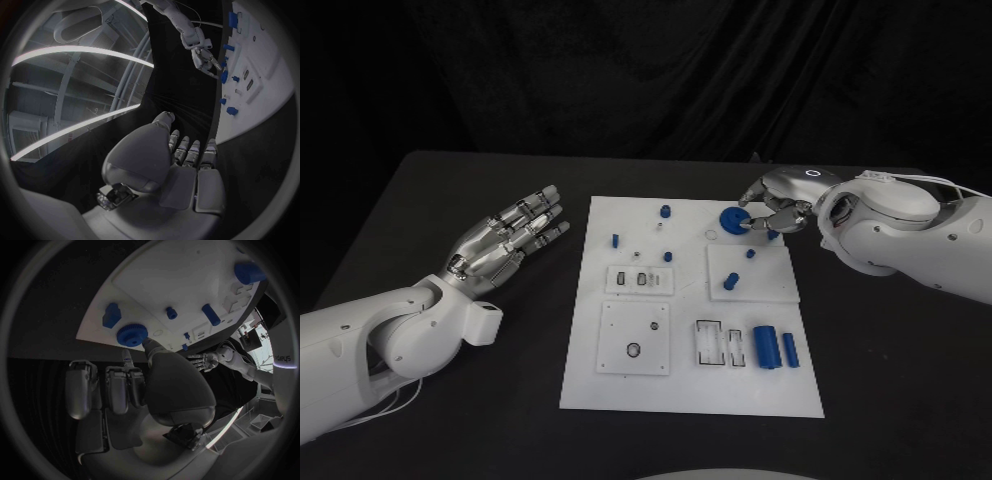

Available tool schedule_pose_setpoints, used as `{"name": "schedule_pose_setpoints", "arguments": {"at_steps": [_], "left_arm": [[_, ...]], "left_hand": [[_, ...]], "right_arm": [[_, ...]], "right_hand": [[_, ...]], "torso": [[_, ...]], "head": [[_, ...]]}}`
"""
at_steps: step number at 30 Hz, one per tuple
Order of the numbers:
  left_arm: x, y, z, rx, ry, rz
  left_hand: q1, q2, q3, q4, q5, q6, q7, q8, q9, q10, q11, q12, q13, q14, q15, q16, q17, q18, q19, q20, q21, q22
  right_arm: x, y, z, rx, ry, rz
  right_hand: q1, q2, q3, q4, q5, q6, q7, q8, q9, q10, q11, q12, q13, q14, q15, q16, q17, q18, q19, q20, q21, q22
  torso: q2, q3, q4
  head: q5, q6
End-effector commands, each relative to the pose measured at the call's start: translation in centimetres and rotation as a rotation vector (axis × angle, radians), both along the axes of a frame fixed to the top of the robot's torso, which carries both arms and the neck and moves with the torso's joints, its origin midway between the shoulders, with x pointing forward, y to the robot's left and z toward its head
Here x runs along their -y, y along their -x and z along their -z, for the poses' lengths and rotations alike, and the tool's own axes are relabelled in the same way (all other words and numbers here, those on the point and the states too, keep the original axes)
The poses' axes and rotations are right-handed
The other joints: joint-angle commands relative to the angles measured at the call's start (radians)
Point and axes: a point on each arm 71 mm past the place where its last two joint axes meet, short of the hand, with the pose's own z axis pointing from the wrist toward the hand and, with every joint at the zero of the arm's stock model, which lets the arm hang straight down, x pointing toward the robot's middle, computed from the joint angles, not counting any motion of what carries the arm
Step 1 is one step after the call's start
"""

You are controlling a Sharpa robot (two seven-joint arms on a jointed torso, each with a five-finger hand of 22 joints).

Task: Assemble the parts on the task board

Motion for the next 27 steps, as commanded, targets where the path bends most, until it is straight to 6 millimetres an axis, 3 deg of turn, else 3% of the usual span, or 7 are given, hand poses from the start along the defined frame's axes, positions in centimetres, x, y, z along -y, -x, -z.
{"name": "schedule_pose_setpoints", "arguments": {"at_steps": [1,8,19,23,26,27], "left_arm": [[-0.1,0.1,-0.8,0.075,0.072,-0.008],[-0.1,0.1,-0.8,0.074,0.073,-0.004],[-0.1,0.1,-0.7,0.071,0.072,-0.001],[-0.1,0.0,-0.7,0.069,0.072,0.001],[-0.1,0.0,-0.7,0.068,0.072,0.002],[-0.1,0.0,-0.7,0.068,0.071,0.002]], "left_hand": [[-0.01,0.001,0.006,-0.002,-0.004,-0.003,0.003,0.004,0.0,-0.003,0.004,0.0,0.0,0.002,0.006,-0.002,-0.001,0.017,-0.003,0.006,0.002,0.001],[-0.01,0.001,0.006,-0.002,-0.004,-0.003,0.003,0.004,0.0,-0.003,0.004,0.0,0.0,0.002,0.006,-0.002,-0.001,0.017,-0.003,0.006,0.002,0.001],[-0.011,0.001,0.008,-0.003,-0.004,-0.005,0.002,0.003,0.0,-0.004,0.005,-0.001,0.0,0.002,0.007,-0.002,-0.001,0.017,-0.003,0.007,0.002,0.001],[-0.011,0.001,0.008,-0.003,-0.004,-0.005,0.002,0.003,0.0,-0.004,0.005,-0.001,0.0,0.002,0.007,-0.002,-0.001,0.017,-0.003,0.007,0.002,0.001],[-0.011,0.001,0.008,-0.003,-0.004,-0.005,0.002,0.003,0.0,-0.004,0.005,-0.001,0.0,0.002,0.007,-0.002,-0.001,0.017,-0.003,0.007,0.002,0.001],[-0.011,0.001,0.008,-0.003,-0.004,-0.005,0.002,0.003,0.0,-0.004,0.005,-0.001,0.0,0.002,0.007,-0.002,-0.001,0.017,-0.003,0.007,0.002,0.001]], "right_arm": [[0.0,-0.1,0.0,0.022,-0.004,0.01],[-0.3,-0.5,0.4,0.017,0.0,0.008],[-0.5,-0.8,1.6,-0.016,0.016,0.017],[-0.5,-0.9,1.9,-0.027,0.023,0.023],[-0.5,-1.0,2.0,-0.03,0.026,0.027],[-0.5,-1.0,2.0,-0.03,0.026,0.027]], "right_hand": [[-0.007,0.011,0.001,0.009,0.009,-0.004,-0.001,0.0,-0.001,0.109,0.004,0.002,0.263,0.109,0.003,0.002,0.263,0.007,-0.006,0.001,-0.004,0.135],[0.0,0.005,0.004,0.0,0.012,0.002,0.001,0.002,-0.001,0.109,0.005,0.002,0.263,0.109,0.004,0.002,0.263,0.007,-0.006,0.001,-0.005,0.135],[0.008,-0.016,-0.005,-0.023,-0.075,0.004,0.008,0.0,-0.002,0.109,0.011,0.002,0.263,0.109,0.008,0.002,0.263,0.007,-0.002,0.005,-0.007,0.138],[0.013,-0.017,-0.005,-0.027,-0.077,0.002,0.01,0.0,-0.002,0.109,0.012,0.002,0.263,0.109,0.009,0.002,0.263,0.007,-0.003,0.005,-0.008,0.137],[0.032,-0.016,0.002,-0.046,-0.054,-0.006,0.013,-0.001,-0.003,0.109,0.016,0.002,0.263,0.109,0.012,0.002,0.263,0.007,-0.003,0.008,-0.01,0.137],[0.045,-0.015,0.008,-0.057,-0.027,-0.004,0.014,0.0,-0.002,0.109,0.016,0.002,0.263,0.109,0.012,0.002,0.263,0.008,-0.004,0.008,-0.012,0.136]], "torso": [[0.0,-0.0001,-0.0003],[0.0,0.0,-0.0001],[0.0,-0.0002,-0.0006],[0.0,-0.0001,-0.0001],[0.0,0.0002,0.0003],[0.0,0.0002,0.0003]], "head": [[-0.001,0.0],[-0.003,0.0],[0.002,-0.003],[0.001,-0.004],[0.0,-0.004],[0.0,-0.004]]}}
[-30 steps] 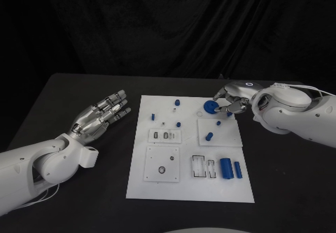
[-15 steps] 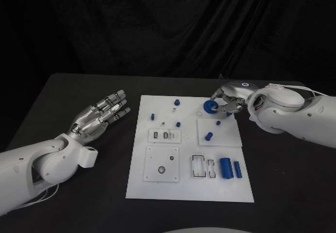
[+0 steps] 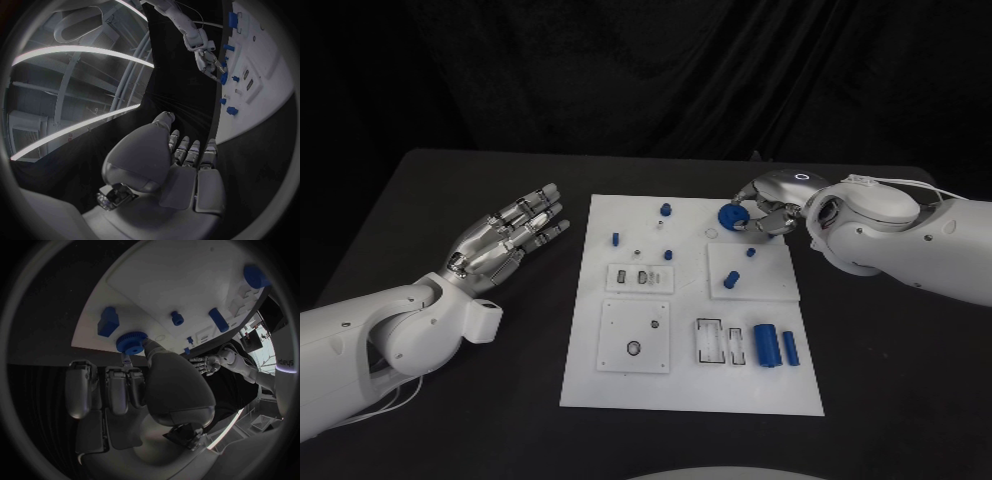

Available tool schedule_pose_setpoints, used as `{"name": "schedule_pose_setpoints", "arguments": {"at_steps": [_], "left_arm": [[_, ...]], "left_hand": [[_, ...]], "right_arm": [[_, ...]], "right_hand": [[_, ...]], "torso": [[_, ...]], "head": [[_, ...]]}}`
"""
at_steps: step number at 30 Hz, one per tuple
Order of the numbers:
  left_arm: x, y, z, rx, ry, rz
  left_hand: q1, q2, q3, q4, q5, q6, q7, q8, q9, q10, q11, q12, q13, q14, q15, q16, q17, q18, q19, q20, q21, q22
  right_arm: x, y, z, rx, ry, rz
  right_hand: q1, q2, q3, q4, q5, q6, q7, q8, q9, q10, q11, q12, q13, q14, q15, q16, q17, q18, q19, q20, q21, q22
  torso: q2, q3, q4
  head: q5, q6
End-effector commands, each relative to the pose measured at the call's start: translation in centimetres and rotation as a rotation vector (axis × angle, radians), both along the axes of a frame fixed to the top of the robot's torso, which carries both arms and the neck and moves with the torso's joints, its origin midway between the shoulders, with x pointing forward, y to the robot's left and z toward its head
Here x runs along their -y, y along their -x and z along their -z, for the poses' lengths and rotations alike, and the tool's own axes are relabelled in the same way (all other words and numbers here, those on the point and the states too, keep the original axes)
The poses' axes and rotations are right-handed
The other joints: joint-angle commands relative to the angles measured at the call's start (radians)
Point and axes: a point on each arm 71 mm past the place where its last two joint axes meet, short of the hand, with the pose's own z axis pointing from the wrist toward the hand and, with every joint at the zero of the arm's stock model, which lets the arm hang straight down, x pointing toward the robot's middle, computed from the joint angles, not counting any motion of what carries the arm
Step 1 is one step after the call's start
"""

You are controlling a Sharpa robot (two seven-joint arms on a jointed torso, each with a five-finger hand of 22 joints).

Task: Assemble the parts on the task board

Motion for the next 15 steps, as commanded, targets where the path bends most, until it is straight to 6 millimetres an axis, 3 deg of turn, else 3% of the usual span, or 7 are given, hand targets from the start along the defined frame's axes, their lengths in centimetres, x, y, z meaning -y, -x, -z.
{"name": "schedule_pose_setpoints", "arguments": {"at_steps": [1,7,10,11,13,14,15], "left_arm": [[-0.03,0.08,-0.69,0.068,0.07,-0.001],[-0.05,0.06,-0.66,0.065,0.069,0.001],[-0.03,0.04,-0.63,0.063,0.068,0.003],[-0.02,0.04,-0.63,0.062,0.068,0.003],[0.04,0.02,-0.6,0.061,0.067,0.006],[0.06,0.01,-0.59,0.06,0.067,0.007],[0.08,0.0,-0.58,0.059,0.067,0.009]], "left_hand": [[-0.011,0.001,0.005,0.0,-0.004,-0.005,0.002,0.003,0.0,-0.004,0.005,-0.001,0.0,0.002,0.007,-0.002,-0.001,0.017,-0.003,0.007,0.002,0.001],[-0.013,0.0,0.007,-0.001,-0.006,-0.006,0.001,0.003,0.0,-0.006,0.005,-0.002,0.0,0.002,0.008,-0.002,-0.001,0.017,-0.003,0.008,0.002,0.001],[-0.013,0.0,0.007,-0.001,-0.006,-0.006,0.001,0.003,0.0,-0.006,0.005,-0.002,0.0,0.002,0.008,-0.002,-0.001,0.017,-0.003,0.008,0.002,0.001],[-0.013,0.0,0.007,-0.001,-0.006,-0.006,0.001,0.003,0.0,-0.006,0.005,-0.002,0.0,0.002,0.008,-0.002,-0.001,0.017,-0.003,0.008,0.002,0.001],[-0.013,0.0,0.007,-0.001,-0.006,-0.006,0.002,0.003,0.0,-0.006,0.005,-0.003,0.0,0.001,0.009,-0.002,-0.001,0.017,-0.003,0.009,0.002,0.001],[-0.013,0.0,0.007,-0.001,-0.006,-0.006,0.002,0.003,0.0,-0.006,0.005,-0.003,0.0,0.001,0.009,-0.002,-0.001,0.017,-0.003,0.009,0.002,0.001],[-0.013,0.0,0.007,-0.001,-0.006,-0.006,0.002,0.003,0.0,-0.006,0.005,-0.003,0.0,0.001,0.009,-0.002,-0.001,0.017,-0.003,0.009,0.002,0.001]], "right_arm": [[0.26,-0.03,0.53,-0.016,0.017,0.024],[0.16,-0.07,0.53,-0.011,0.013,0.015],[0.1,-0.06,0.53,-0.01,0.012,0.009],[0.09,-0.05,0.53,-0.01,0.012,0.008],[0.06,-0.05,0.54,-0.01,0.011,0.004],[0.04,-0.04,0.54,-0.01,0.011,0.002],[0.03,-0.04,0.55,-0.01,0.011,0.0]], "right_hand": [[0.029,0.004,0.012,-0.023,0.052,0.0,0.005,0.003,0.002,0.105,0.007,0.003,0.263,0.105,0.009,0.002,0.263,0.007,0.001,0.005,-0.007,0.137],[0.071,0.007,0.047,-0.069,0.132,0.075,0.0,0.047,0.038,0.105,0.001,0.003,0.263,0.105,0.005,0.002,0.263,0.007,0.002,0.002,-0.008,0.14],[0.093,0.012,0.057,-0.101,0.161,0.153,-0.012,0.125,0.093,0.105,-0.009,0.003,0.263,0.105,-0.002,0.002,0.263,0.007,0.004,-0.005,-0.007,0.143],[0.094,0.013,0.057,-0.104,0.163,0.157,-0.013,0.132,0.099,0.105,-0.01,0.003,0.263,0.105,-0.003,0.002,0.263,0.007,0.004,-0.006,-0.007,0.143],[0.094,0.027,0.054,-0.131,0.18,0.151,-0.021,0.232,0.194,0.105,-0.019,0.003,0.263,0.105,-0.008,0.002,0.263,0.008,0.004,-0.015,-0.01,0.145],[0.094,0.028,0.054,-0.134,0.181,0.148,-0.023,0.24,0.202,0.105,-0.017,0.003,0.263,0.105,-0.011,0.002,0.263,0.007,0.004,-0.014,-0.01,0.146],[0.087,0.036,0.055,-0.144,0.183,0.111,-0.022,0.293,0.262,0.105,-0.019,0.003,0.263,0.105,-0.009,0.002,0.263,0.007,0.004,-0.016,-0.012,0.147]], "torso": [[0.0,0.0003,0.0009],[0.0,0.0001,-0.0008],[0.0,0.0,-0.0008],[0.0,0.0,-0.0009],[0.0,-0.0001,-0.0008],[-0.001,-0.0001,-0.0009],[0.0,0.0001,-0.0003]], "head": [[-0.001,0.0],[0.002,0.0],[0.002,0.0],[0.002,-0.001],[0.002,-0.001],[0.002,-0.001],[0.002,-0.001]]}}
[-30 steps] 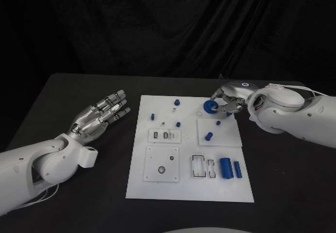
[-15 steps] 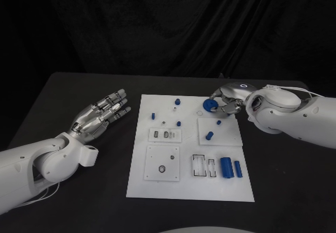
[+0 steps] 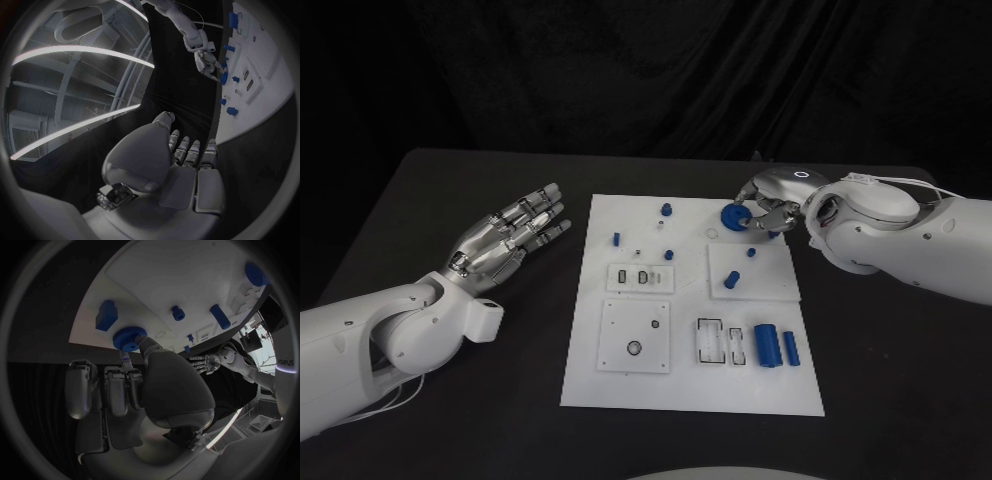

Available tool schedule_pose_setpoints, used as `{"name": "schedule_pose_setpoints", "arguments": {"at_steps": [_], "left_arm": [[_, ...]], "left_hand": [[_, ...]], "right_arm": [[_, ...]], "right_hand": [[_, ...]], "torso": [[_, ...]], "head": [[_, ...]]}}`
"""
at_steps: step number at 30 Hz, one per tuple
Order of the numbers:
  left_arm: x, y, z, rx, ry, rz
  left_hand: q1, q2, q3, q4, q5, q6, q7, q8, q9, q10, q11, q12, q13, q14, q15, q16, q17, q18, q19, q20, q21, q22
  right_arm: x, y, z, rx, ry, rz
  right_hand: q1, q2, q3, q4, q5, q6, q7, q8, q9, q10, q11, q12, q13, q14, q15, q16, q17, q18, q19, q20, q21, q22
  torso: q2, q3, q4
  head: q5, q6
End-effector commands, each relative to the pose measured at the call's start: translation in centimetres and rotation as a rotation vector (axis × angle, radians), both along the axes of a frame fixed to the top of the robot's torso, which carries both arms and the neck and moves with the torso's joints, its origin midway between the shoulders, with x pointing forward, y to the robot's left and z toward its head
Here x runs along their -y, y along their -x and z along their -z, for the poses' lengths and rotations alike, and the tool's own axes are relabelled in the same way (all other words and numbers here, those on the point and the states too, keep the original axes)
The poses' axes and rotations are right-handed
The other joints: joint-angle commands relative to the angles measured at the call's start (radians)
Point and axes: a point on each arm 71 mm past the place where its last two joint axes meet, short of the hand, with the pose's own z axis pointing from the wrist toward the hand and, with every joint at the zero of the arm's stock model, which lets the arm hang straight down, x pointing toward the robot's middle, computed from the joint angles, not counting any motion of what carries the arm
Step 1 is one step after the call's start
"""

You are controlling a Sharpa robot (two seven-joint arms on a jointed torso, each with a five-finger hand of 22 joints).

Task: Assemble the parts on the task board

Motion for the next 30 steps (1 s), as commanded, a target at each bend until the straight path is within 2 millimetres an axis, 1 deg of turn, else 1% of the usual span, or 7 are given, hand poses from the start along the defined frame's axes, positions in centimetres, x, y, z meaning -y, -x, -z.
{"name": "schedule_pose_setpoints", "arguments": {"at_steps": [1,3,4,7,14,18,30], "left_arm": [[0.0,0.1,-0.6,0.059,0.065,0.004],[0.1,0.1,-0.6,0.057,0.065,0.006],[0.1,0.1,-0.6,0.057,0.065,0.006],[0.1,0.1,-0.6,0.056,0.065,0.007],[0.0,0.1,-0.5,0.055,0.064,0.007],[-0.1,0.1,-0.6,0.055,0.064,0.004],[0.0,0.2,-0.6,0.055,0.064,0.003]], "left_hand": [[-0.013,0.0,0.007,-0.001,-0.006,-0.006,0.002,0.003,0.0,-0.002,0.002,-0.003,0.0,0.001,0.009,-0.002,-0.001,0.017,0.0,0.005,0.002,0.001],[-0.014,0.001,0.009,-0.001,-0.007,-0.006,0.003,0.003,0.0,-0.003,0.001,-0.003,0.0,0.001,0.009,-0.002,-0.001,0.017,0.0,0.006,0.002,0.001],[-0.014,0.001,0.009,-0.001,-0.007,-0.006,0.003,0.003,0.0,-0.003,0.001,-0.003,0.0,0.001,0.009,-0.002,-0.001,0.017,0.0,0.006,0.002,0.001],[-0.014,0.001,0.009,-0.001,-0.007,-0.006,0.003,0.003,0.0,-0.003,0.001,-0.003,0.0,0.001,0.009,-0.002,-0.001,0.017,0.0,0.006,0.002,0.001],[-0.015,0.002,0.011,-0.002,-0.008,-0.005,0.006,0.003,0.0,-0.003,0.0,-0.003,0.0,0.001,0.01,-0.002,-0.001,0.017,0.001,0.006,0.002,0.001],[-0.015,0.002,0.011,-0.002,-0.008,-0.005,0.006,0.003,0.0,-0.003,0.0,-0.003,0.0,0.001,0.01,-0.002,-0.001,0.017,0.001,0.006,0.002,0.001],[-0.016,0.002,0.011,-0.002,-0.008,-0.004,0.006,0.003,0.0,-0.003,0.0,-0.001,0.0,0.002,0.01,-0.002,-0.001,0.017,0.001,0.007,0.002,0.001]], "right_arm": [[0.2,0.1,0.8,-0.026,0.02,0.006],[0.2,0.2,0.8,-0.027,0.02,0.004],[0.2,0.2,0.8,-0.027,0.02,0.003],[0.2,0.2,0.8,-0.027,0.019,0.0],[0.1,0.5,0.6,0.003,0.022,-0.022],[-0.1,1.2,0.2,0.024,0.012,-0.041],[-3.5,3.2,-3.9,0.086,-0.021,-0.141]], "right_hand": [[0.002,0.024,0.007,-0.024,0.006,0.007,-0.058,0.256,0.261,0.106,-0.005,0.003,0.263,0.106,-0.009,0.002,0.263,0.007,0.001,-0.007,-0.008,0.148],[0.0,0.026,0.01,-0.028,0.007,0.008,-0.06,0.276,0.279,0.106,-0.005,0.003,0.263,0.106,-0.01,0.002,0.263,0.007,0.001,-0.007,-0.009,0.147],[0.002,0.028,0.012,-0.035,0.005,0.022,-0.064,0.304,0.302,0.106,-0.005,0.003,0.263,0.106,-0.011,0.002,0.263,0.007,0.001,-0.007,-0.01,0.148],[0.002,0.026,0.014,-0.039,-0.005,0.017,-0.065,0.318,0.318,0.106,-0.005,0.003,0.263,0.106,-0.011,0.002,0.263,0.007,0.001,-0.007,-0.011,0.149],[0.001,0.025,0.016,-0.041,-0.015,0.018,-0.068,0.334,0.335,0.106,-0.005,0.003,0.263,0.106,-0.011,0.002,0.263,0.006,0.004,-0.007,-0.007,0.153],[-0.007,0.021,0.017,-0.037,-0.001,0.015,-0.071,0.344,0.348,0.106,-0.006,0.003,0.263,0.106,-0.012,0.002,0.263,0.004,0.009,-0.008,-0.002,0.158],[-0.036,0.011,0.013,-0.018,0.002,0.004,-0.078,0.351,0.362,0.106,-0.011,0.003,0.263,0.106,-0.015,0.002,0.263,0.002,0.015,-0.01,0.004,0.165]], "torso": [[0.0,-0.0001,0.0005],[0.0,0.0001,0.0004],[0.0,0.0001,0.0004],[0.0,-0.0003,0.0001],[0.0,-0.0007,0.0002],[0.0,-0.0006,0.0009],[-0.001,-0.0022,0.0005]], "head": [[0.0,-0.001],[0.0,-0.001],[0.0,-0.001],[0.001,-0.001],[0.004,0.001],[0.005,0.006],[0.008,0.009]]}}
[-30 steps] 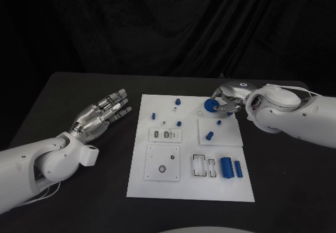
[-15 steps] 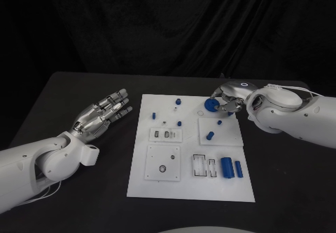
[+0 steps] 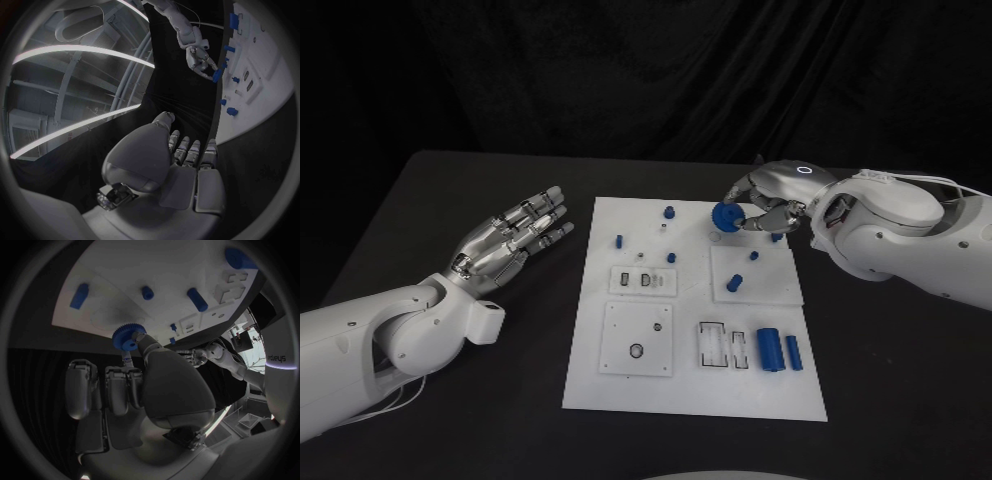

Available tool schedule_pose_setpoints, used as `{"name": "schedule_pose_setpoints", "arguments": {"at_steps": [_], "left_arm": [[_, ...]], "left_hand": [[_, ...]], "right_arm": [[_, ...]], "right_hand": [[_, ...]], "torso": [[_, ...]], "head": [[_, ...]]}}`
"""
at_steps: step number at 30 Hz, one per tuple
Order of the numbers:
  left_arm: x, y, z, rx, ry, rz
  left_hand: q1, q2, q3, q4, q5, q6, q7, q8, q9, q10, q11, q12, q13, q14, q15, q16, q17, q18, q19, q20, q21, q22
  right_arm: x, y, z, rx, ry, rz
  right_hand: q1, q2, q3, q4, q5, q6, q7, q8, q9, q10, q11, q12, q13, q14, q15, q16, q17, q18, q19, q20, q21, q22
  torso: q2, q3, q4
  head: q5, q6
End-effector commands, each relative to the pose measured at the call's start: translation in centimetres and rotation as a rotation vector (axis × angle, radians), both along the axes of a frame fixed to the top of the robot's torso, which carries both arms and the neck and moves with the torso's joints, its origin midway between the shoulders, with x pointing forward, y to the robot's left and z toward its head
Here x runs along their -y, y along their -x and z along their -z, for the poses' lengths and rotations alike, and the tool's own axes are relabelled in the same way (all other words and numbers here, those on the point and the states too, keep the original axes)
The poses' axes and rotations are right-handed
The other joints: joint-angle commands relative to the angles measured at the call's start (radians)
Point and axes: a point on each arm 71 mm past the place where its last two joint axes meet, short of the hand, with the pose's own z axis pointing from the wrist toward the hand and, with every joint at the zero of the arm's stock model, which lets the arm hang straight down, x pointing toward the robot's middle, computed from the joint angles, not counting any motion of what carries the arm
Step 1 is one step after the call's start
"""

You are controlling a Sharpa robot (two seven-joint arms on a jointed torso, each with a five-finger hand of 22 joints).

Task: Assemble the parts on the task board

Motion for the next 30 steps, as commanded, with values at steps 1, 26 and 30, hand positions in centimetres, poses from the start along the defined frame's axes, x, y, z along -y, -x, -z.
{"name": "schedule_pose_setpoints", "arguments": {"at_steps": [1,26,30], "left_arm": [[0.1,0.2,-0.6,0.057,0.061,-0.001],[0.5,0.0,-0.5,0.054,0.061,0.006],[0.5,0.0,-0.5,0.054,0.06,0.007]], "left_hand": [[-0.008,0.001,0.006,-0.002,-0.004,0.0,0.003,0.003,0.001,-0.003,0.0,-0.001,0.0,-0.002,0.006,-0.002,-0.001,0.017,0.001,0.007,0.002,0.001],[-0.01,0.001,0.008,-0.004,-0.004,0.001,0.004,0.004,0.001,-0.002,0.001,0.001,0.001,-0.001,0.007,-0.001,-0.001,0.017,0.002,0.008,0.002,0.001],[-0.01,0.001,0.008,-0.004,-0.004,0.001,0.004,0.004,0.001,-0.002,0.001,0.001,0.001,-0.001,0.007,-0.001,-0.001,0.017,0.002,0.008,0.002,0.001]], "right_arm": [[-1.3,0.4,-0.7,0.015,0.008,-0.029],[-8.4,-2.8,2.0,-0.062,0.088,-0.152],[-8.7,-2.9,2.2,-0.065,0.092,-0.155]], "right_hand": [[-0.015,-0.002,-0.002,0.009,-0.003,0.034,-0.044,0.279,0.364,0.102,-0.008,0.003,0.263,0.107,-0.008,0.003,0.263,0.002,0.011,-0.007,0.005,0.165],[-0.023,-0.006,0.01,0.019,-0.022,-0.001,-0.033,0.246,0.354,0.102,-0.003,0.003,0.263,0.107,-0.006,0.003,0.263,0.006,0.002,-0.008,-0.01,0.156],[-0.024,-0.007,0.012,0.02,-0.022,-0.005,-0.031,0.237,0.35,0.102,-0.002,0.003,0.263,0.107,-0.005,0.003,0.263,0.006,0.001,-0.007,-0.012,0.156]], "torso": [[0.0,-0.0012,0.0003],[0.002,0.0009,0.0028],[0.002,0.0017,0.0022]], "head": [[-0.002,0.0],[0.0,-0.005],[-0.001,-0.005]]}}
